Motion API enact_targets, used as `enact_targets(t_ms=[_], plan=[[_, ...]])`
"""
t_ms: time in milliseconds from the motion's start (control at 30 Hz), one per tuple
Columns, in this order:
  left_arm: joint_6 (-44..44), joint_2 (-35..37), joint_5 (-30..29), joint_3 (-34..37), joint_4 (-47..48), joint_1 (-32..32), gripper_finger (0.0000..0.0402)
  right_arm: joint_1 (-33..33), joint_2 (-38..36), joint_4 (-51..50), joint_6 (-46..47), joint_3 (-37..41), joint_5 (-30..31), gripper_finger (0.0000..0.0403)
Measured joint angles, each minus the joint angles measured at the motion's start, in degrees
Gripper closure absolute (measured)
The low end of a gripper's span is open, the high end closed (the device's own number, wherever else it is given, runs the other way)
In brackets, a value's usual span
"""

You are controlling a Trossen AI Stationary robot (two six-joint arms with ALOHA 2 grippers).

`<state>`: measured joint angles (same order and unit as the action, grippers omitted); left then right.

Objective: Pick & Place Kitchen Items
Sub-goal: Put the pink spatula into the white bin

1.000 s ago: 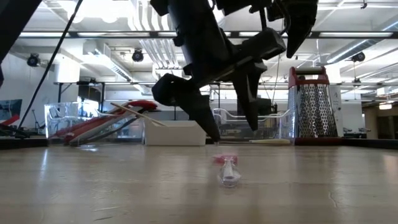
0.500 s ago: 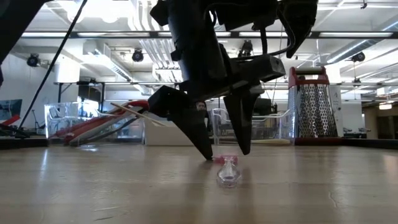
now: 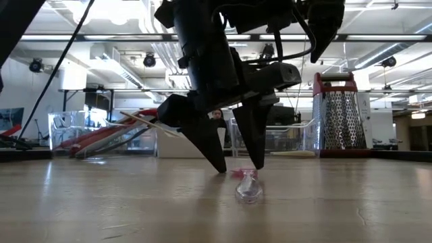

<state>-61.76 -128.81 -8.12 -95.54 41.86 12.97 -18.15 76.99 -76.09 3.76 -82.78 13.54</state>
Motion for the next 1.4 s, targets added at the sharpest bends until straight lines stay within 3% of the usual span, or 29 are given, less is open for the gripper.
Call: enact_targets(t_ms=[600, 1067, 1400], plan=[[-4.35, 0.28, -1.03, 5.6, 1.96, -0.88, 0.0128, -0.01, 0.0, 0.02, -0.95, 0.0, 0.0, 0.0307], [-1.89, 3.28, -1.2, -4.91, 3.83, -0.79, 0.0131, 0.0, -0.02, -0.07, -0.99, 0.0, 0.0, 0.0307], [-4.81, 3.39, 0.56, -6.21, 2.65, 0.12, 0.0152, 0.0, -0.02, -0.07, -2.49, 0.0, 0.0, 0.0307]])
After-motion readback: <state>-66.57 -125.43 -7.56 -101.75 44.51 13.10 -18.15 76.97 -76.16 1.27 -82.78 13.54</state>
